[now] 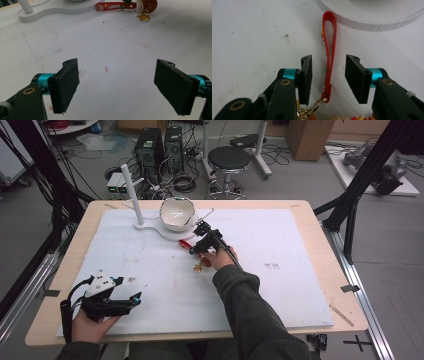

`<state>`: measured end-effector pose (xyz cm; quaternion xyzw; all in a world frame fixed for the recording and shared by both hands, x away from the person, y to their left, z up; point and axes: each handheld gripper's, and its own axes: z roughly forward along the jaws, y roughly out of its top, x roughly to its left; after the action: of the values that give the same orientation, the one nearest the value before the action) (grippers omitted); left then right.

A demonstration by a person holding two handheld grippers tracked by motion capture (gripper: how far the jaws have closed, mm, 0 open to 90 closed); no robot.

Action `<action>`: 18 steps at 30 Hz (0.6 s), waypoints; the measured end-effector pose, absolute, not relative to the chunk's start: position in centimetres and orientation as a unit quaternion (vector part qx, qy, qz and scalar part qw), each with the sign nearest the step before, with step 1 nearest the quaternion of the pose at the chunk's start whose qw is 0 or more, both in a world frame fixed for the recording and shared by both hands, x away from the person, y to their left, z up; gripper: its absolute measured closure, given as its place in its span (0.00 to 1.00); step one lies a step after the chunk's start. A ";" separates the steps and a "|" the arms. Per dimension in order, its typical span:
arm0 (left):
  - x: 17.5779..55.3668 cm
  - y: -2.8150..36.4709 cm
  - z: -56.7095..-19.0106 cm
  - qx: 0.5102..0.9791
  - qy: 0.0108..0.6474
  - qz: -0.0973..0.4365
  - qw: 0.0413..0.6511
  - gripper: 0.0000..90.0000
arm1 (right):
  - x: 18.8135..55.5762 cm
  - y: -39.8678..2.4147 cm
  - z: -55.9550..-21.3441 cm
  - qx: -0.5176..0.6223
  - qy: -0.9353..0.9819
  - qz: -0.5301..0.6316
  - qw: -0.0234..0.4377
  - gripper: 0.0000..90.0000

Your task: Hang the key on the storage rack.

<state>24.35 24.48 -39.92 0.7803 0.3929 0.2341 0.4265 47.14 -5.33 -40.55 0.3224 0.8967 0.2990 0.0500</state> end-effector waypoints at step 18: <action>24.4 24.5 -39.9 0.782 0.392 0.233 0.425 0.23 | 47.6 -5.0 -41.7 0.337 0.902 0.266 0.042 0.77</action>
<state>24.40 24.48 -39.89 0.7820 0.3917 0.2330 0.4251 47.55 -5.03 -41.70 0.3369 0.9022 0.2660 0.0418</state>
